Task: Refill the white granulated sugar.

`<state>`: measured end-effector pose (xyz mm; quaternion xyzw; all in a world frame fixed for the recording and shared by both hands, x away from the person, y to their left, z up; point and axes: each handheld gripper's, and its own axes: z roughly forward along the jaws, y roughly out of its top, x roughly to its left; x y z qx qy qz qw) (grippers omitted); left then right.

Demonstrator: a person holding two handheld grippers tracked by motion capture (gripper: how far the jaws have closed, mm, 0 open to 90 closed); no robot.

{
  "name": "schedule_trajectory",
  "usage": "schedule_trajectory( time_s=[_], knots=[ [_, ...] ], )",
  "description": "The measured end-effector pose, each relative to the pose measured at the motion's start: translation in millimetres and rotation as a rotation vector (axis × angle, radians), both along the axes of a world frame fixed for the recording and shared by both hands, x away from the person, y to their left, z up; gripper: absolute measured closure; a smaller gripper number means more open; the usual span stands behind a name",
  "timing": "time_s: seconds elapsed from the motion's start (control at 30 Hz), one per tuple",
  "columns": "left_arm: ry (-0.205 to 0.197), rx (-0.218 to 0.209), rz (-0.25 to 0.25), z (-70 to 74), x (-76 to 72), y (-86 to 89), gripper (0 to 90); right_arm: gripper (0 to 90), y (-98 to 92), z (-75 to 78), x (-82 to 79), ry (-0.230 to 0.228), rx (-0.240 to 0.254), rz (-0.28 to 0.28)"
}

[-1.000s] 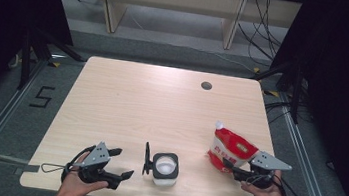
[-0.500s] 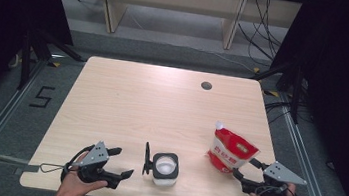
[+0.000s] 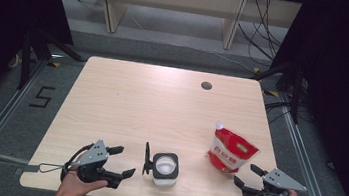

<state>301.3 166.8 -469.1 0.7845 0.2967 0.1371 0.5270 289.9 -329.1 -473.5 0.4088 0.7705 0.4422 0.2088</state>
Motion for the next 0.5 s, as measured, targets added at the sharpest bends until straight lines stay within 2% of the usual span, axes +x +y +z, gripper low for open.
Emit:
schedule_trajectory(
  time_s=[0.07,0.13,0.17,0.2,0.23,0.27,0.33,0.37,0.4,0.43,0.47,0.5],
  knots=[
    [0.008,-0.008,-0.009,1.3,0.2,-0.8,19.2,24.5,-1.8,-1.5,2.2,-0.038,-0.029,0.03],
    [0.016,0.007,-0.011,2.4,-0.5,-1.8,21.5,24.6,0.3,-1.1,-1.0,-0.005,-0.038,0.031],
    [0.02,0.013,-0.012,3.0,-0.5,-2.7,24.6,24.5,2.7,-1.9,-3.2,0.019,-0.018,0.017],
    [0.021,0.022,-0.015,3.5,-0.2,-2.6,27.4,24.3,2.1,-2.5,-2.4,-0.001,-0.029,0.022],
    [0.026,0.026,-0.013,4.2,-0.4,-2.7,29.2,24.4,2.4,-2.6,-4.0,0.03,-0.029,0.019],
    [0.036,0.018,-0.009,4.8,-0.9,-3.5,30.9,24.9,0.0,-3.1,-2.4,0.01,-0.044,0.032],
    [0.038,0.017,-0.006,6.9,-1.5,-4.5,33.9,24.8,-3.9,-4.8,-0.7,0.009,-0.024,0.046],
    [0.041,0.014,-0.005,7.5,-1.6,-5.1,34.5,24.6,-5.3,-4.7,-2.2,0.026,-0.008,0.033],
    [0.04,0.012,-0.007,7.8,-1.4,-5.8,36.2,24.4,-9.5,-5.2,0.2,0.009,-0.014,0.039],
    [0.042,0.017,-0.009,8.0,-1.5,-5.9,38.8,24.4,-11.3,-5.0,-1.1,0.03,-0.008,0.016],
    [0.046,0.019,-0.008,8.1,-1.8,-6.4,41.0,24.3,-15.7,-6.5,2.1,0.016,-0.012,0.029],
    [0.063,0.003,0.0,7.7,-3.1,-8.2,43.9,24.4,-15.9,-7.4,0.5,0.04,0.003,0.002]
  ],
)
